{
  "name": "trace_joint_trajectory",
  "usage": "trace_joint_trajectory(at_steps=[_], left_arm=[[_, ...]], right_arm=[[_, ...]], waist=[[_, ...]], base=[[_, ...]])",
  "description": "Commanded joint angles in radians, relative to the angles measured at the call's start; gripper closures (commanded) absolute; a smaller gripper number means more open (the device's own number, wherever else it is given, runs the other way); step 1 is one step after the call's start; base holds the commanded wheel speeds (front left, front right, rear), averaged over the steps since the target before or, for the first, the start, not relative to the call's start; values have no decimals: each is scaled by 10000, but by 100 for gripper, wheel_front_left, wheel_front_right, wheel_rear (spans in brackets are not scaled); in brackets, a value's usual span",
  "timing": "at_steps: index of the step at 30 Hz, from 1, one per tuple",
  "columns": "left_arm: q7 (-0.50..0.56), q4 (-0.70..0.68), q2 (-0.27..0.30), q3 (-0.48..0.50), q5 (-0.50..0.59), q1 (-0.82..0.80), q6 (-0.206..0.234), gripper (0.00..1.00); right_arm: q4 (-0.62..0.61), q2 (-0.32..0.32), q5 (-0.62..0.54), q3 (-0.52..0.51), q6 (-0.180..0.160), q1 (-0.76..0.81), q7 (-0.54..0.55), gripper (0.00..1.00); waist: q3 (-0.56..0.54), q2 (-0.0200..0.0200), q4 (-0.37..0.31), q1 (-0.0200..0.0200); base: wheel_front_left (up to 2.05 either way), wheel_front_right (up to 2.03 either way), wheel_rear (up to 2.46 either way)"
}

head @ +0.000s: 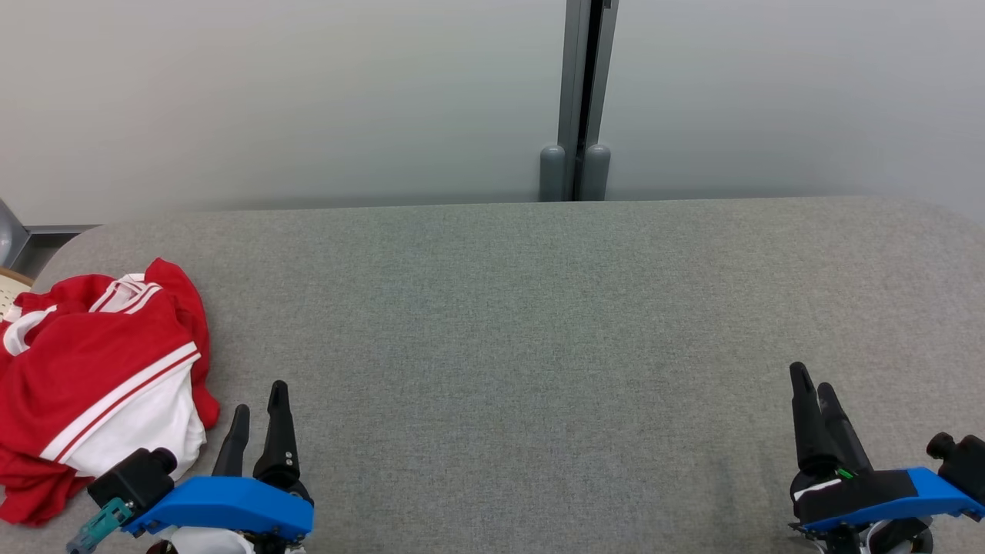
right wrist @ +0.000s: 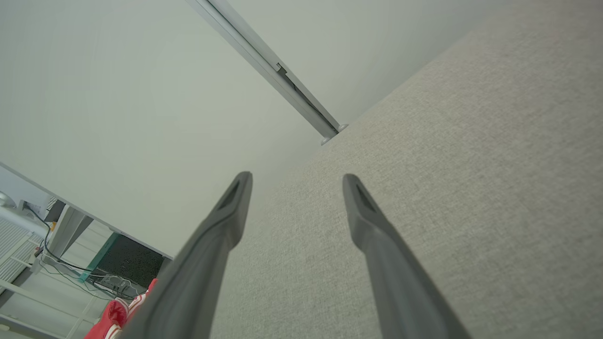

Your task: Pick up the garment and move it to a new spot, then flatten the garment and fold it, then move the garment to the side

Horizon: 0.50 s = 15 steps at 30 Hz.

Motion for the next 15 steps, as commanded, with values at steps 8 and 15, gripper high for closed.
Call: trace_joint_trajectory(at_steps=[8, 15], left_arm=[[-342, -236, 273, -376, 1179, -82, 259, 0], [-545, -292, 394, -626, 1870, -1, 380, 0]], right_arm=[[-234, -65, -1302, 17, 27, 11, -215, 0], [-317, -70, -2093, 23, 26, 80, -308, 0]], waist=[[31, 0, 8, 0], [50, 0, 39, 0]], base=[[0, 0, 0], [0, 0, 0]])
